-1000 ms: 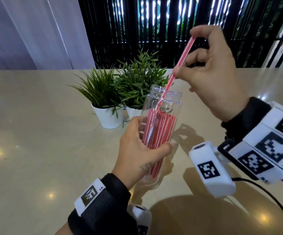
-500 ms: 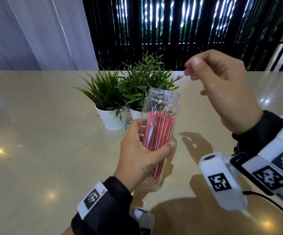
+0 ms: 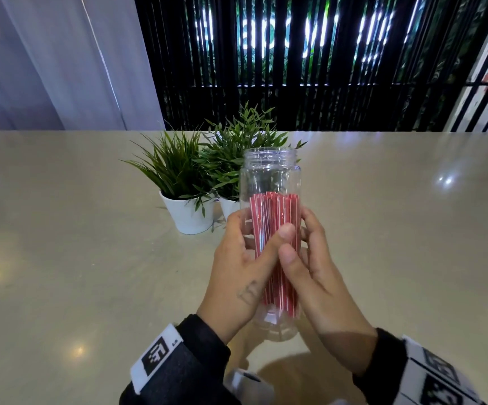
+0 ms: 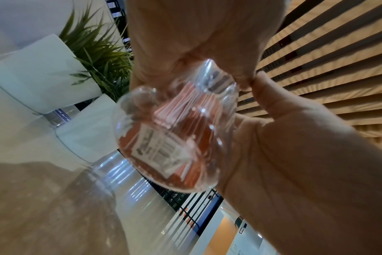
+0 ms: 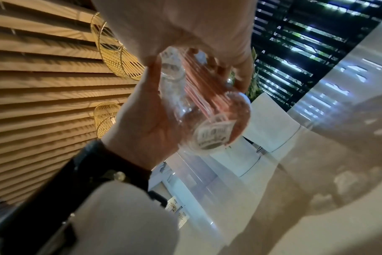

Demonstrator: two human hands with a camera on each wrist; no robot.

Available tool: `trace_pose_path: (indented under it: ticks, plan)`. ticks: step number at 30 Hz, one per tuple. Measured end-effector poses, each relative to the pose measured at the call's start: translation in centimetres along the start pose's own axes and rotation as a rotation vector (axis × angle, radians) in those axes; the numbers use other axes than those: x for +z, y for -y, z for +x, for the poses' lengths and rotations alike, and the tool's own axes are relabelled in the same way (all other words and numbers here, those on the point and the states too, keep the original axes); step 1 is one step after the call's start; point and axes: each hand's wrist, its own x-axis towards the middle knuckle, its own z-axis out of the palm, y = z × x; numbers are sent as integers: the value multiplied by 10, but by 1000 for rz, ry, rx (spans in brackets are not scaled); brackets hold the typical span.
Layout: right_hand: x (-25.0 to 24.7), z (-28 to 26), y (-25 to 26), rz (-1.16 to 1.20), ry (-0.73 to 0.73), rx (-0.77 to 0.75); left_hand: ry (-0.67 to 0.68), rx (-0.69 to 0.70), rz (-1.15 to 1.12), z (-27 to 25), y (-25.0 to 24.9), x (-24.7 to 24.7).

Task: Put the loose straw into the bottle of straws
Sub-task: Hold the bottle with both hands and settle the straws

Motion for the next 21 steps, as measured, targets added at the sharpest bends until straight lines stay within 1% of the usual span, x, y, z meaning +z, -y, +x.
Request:
trace_pose_path:
  ticks: [2, 5, 7, 9, 12, 13, 15, 17, 19, 21]
  plan:
    - [-3, 0, 2, 2, 12, -14, 56, -24, -46, -2, -2, -2]
    - [-11, 1, 1, 29, 16, 7, 163, -70, -62, -3, -2, -7]
    - [-20, 2, 1, 89, -7, 24, 188, -80, -65, -3, 0, -10]
    - [-27, 3, 0, 141, -34, 17, 184, -44, -2, -6, 1, -13]
    - [-34, 2, 2, 148, -57, -27, 213, 59, 71, -9, -3, -9]
    - [-36, 1, 2, 121, -70, -55, 211, 76, 61, -9, -3, -8]
    - [-41, 0, 3, -9, -115, -125, 196, 92, 45, -7, 0, -4]
    - [-46, 1, 7, -138, -144, -153, 182, 104, 65, 0, 3, 1]
    - [-53, 6, 4, -182, -165, -175, 182, 117, 118, 10, 6, 9]
    - [-59, 15, -3, -198, -226, -180, 182, 127, 160, 24, 9, 19]
